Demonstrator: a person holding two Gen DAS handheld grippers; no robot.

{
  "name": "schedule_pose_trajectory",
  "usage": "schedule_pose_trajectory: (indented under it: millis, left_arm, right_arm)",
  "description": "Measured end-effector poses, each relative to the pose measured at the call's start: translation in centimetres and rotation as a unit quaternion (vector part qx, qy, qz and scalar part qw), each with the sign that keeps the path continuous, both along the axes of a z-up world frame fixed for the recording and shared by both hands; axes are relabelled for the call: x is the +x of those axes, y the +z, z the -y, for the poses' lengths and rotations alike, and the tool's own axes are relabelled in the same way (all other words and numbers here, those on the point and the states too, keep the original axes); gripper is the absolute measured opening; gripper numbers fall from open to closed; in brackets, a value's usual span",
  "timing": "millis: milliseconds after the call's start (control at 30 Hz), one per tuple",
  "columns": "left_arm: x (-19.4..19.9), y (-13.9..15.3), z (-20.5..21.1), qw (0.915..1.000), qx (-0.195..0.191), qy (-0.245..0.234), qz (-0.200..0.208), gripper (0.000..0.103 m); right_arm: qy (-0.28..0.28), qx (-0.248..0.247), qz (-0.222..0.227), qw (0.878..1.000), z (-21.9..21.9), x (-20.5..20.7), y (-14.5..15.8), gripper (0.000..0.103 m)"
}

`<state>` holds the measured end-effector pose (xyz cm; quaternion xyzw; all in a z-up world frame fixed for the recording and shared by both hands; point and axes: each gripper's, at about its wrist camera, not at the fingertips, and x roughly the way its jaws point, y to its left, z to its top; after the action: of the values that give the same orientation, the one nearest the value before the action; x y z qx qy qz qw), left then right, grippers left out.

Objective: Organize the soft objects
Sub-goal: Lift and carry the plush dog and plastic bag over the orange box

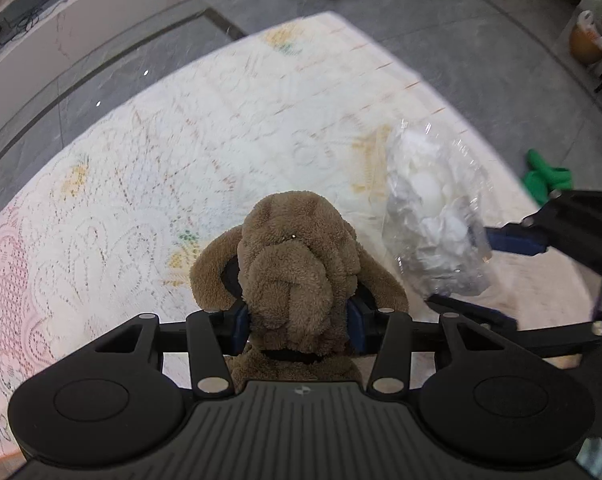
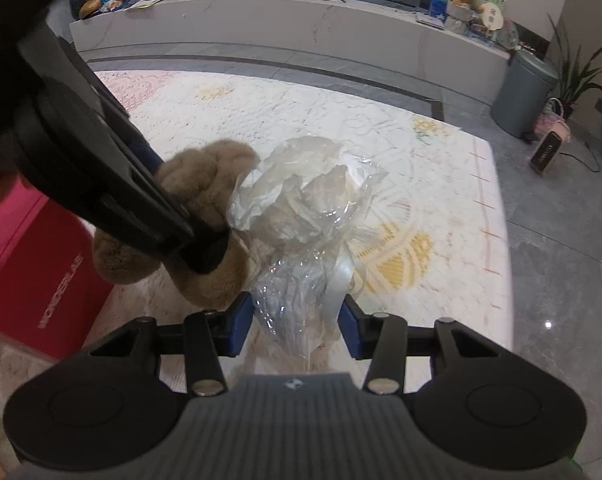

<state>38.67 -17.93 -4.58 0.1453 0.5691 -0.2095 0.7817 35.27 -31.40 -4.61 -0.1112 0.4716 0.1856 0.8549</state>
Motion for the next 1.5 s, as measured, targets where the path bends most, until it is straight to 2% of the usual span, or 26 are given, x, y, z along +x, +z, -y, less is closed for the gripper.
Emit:
schedule_pose_trajectory:
  millis: [300, 600, 867, 1100, 1333, 1500]
  left_arm:
    - [-7.2, 5.7, -0.8, 0.9988, -0.043, -0.018, 0.011, 0.054]
    - [-15.2, 8.8, -4.9, 0.9971, -0.064, -0.004, 0.041, 0.054]
    - [-19.8, 10.0, -10.4, 0.9954, -0.065, 0.036, 0.060, 0.054]
    - [-23.3, 11.2, -15.5, 0.9917, -0.060, 0.078, 0.084, 0.054]
    - [-25.7, 11.8, -21.7, 0.9820, -0.059, 0.145, 0.106, 0.054]
    - [-26.6, 12.0, -26.3, 0.9723, -0.066, 0.190, 0.120, 0.054]
  right_arm:
    - [0.010, -0.013, -0.005, 1.000, 1.2, -7.2, 3.3, 0.046]
    - [0.051, -0.007, 0.015, 0.999, -0.3, -14.7, 6.8, 0.046]
    - [0.081, -0.001, 0.023, 0.996, -3.1, -19.0, 8.5, 0.046]
    - [0.113, 0.006, 0.029, 0.993, -6.7, -20.8, 9.9, 0.046]
    - [0.161, 0.016, 0.050, 0.986, -11.9, -21.8, 11.7, 0.047]
    - [0.191, 0.028, 0.049, 0.980, -16.2, -21.3, 12.3, 0.047]
